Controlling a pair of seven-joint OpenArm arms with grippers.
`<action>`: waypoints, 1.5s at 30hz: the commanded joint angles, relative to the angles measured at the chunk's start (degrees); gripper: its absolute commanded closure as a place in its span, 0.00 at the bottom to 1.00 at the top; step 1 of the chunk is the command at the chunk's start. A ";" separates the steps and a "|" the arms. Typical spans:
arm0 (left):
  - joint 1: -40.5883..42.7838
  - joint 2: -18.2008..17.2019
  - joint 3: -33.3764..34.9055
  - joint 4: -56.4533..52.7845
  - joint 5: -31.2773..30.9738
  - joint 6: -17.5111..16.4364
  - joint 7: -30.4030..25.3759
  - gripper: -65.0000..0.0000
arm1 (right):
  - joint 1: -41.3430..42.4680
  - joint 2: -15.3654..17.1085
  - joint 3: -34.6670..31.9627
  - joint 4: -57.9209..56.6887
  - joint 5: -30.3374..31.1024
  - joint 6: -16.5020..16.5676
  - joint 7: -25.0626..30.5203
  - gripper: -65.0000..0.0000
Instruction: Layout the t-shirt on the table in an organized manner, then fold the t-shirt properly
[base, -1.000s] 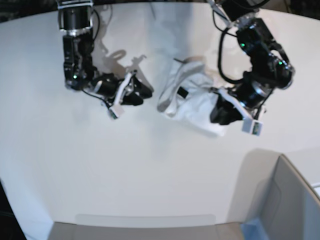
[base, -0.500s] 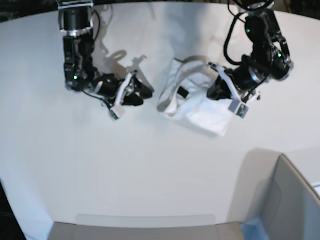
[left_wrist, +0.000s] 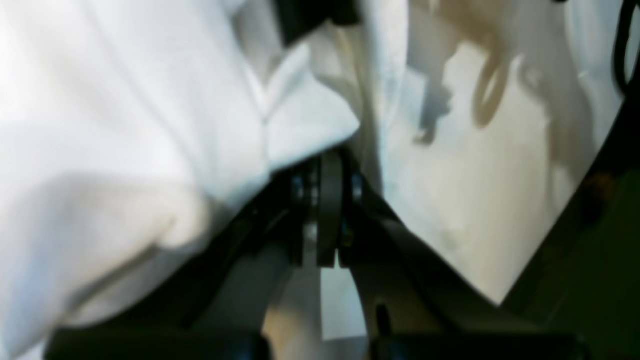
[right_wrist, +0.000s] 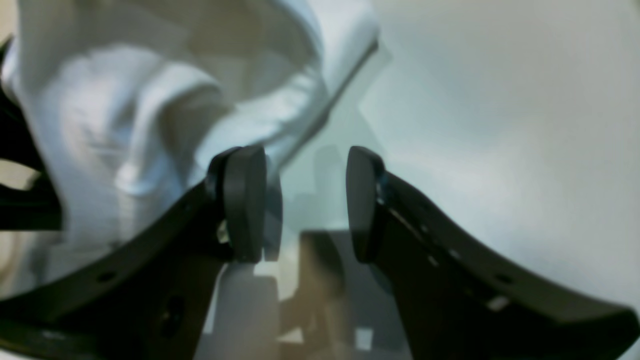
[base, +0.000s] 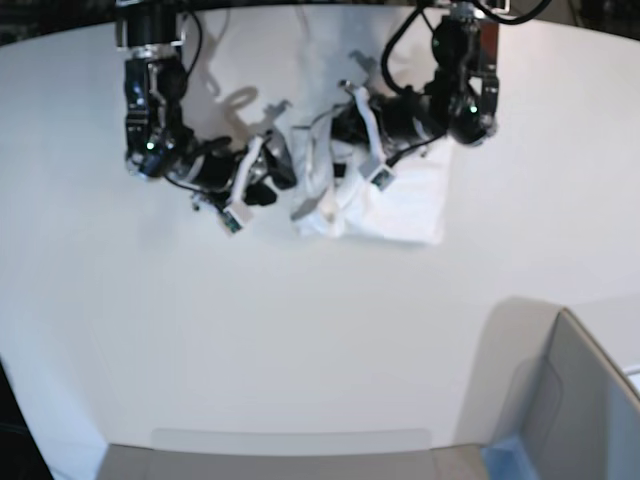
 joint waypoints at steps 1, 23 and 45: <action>-1.68 1.42 -1.31 0.84 -0.54 -0.08 -0.94 0.95 | 0.44 0.12 0.09 1.89 1.39 0.80 1.71 0.59; -15.22 8.90 -14.67 1.02 -16.80 3.13 -1.02 0.95 | -5.80 -1.99 10.38 16.57 1.39 0.80 1.53 0.59; -19.88 -11.06 -19.24 -14.19 -16.54 11.13 -1.02 0.95 | -1.49 -5.07 -13.36 17.19 1.13 0.80 -3.66 0.84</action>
